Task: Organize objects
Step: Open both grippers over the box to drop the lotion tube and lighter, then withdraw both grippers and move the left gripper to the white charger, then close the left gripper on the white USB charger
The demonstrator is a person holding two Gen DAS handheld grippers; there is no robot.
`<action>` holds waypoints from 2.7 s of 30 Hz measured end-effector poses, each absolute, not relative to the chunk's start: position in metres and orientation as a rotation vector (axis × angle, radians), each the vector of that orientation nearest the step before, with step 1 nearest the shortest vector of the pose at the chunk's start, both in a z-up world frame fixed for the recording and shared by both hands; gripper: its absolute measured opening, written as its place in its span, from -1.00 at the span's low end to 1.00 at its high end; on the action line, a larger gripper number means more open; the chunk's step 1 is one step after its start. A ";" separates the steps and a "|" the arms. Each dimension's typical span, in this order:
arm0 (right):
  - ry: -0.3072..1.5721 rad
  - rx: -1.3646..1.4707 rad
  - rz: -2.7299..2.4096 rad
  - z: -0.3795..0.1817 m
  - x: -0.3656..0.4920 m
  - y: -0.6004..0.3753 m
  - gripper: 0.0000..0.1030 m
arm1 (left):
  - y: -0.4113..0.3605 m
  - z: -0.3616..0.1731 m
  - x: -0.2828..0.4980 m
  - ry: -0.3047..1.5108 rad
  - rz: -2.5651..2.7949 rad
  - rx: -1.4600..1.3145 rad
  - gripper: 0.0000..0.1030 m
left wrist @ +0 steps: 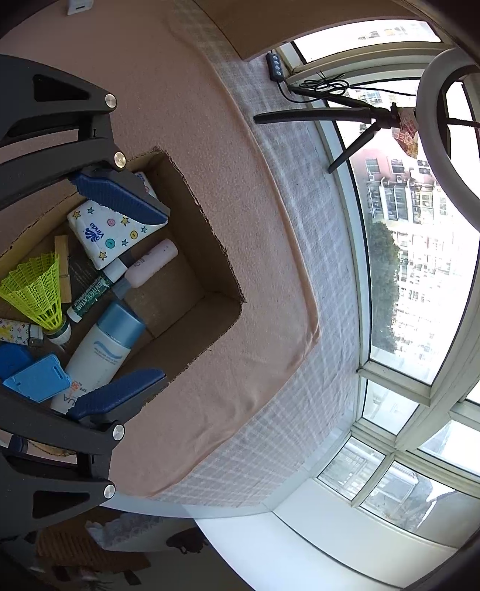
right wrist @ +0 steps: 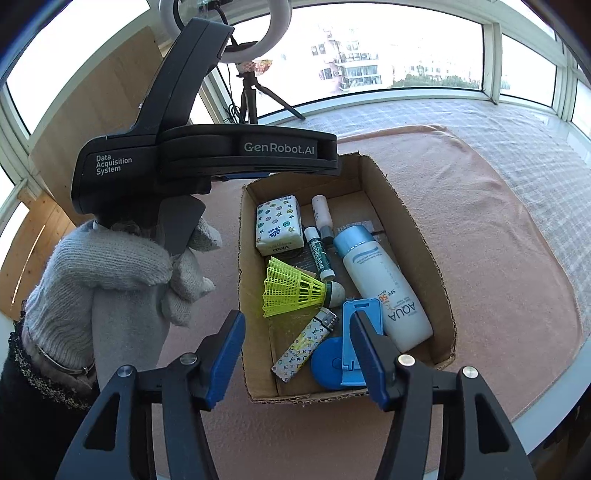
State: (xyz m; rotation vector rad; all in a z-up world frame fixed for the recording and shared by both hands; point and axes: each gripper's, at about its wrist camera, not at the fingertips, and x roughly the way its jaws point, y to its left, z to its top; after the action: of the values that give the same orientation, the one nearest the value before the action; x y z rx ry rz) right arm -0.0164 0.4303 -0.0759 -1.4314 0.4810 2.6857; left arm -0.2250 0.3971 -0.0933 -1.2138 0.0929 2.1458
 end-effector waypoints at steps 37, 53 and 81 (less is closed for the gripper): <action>0.507 -1.526 2.756 -0.072 -0.049 0.354 0.07 | 0.119 -0.120 -0.237 0.031 2.452 -1.445 0.61; 0.461 -1.626 2.743 -0.087 -0.056 0.295 0.07 | -0.037 -0.158 -0.322 -0.127 2.551 -1.705 0.47; 0.474 -1.657 2.708 -0.087 -0.065 0.288 0.07 | 0.053 -0.188 -0.282 0.002 2.180 -1.579 0.00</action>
State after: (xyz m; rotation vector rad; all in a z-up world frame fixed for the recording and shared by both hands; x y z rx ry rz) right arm -0.0654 0.2882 -0.0874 -1.6573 0.4737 2.7076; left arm -0.2825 0.0535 -0.1876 -1.5787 0.0021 2.1797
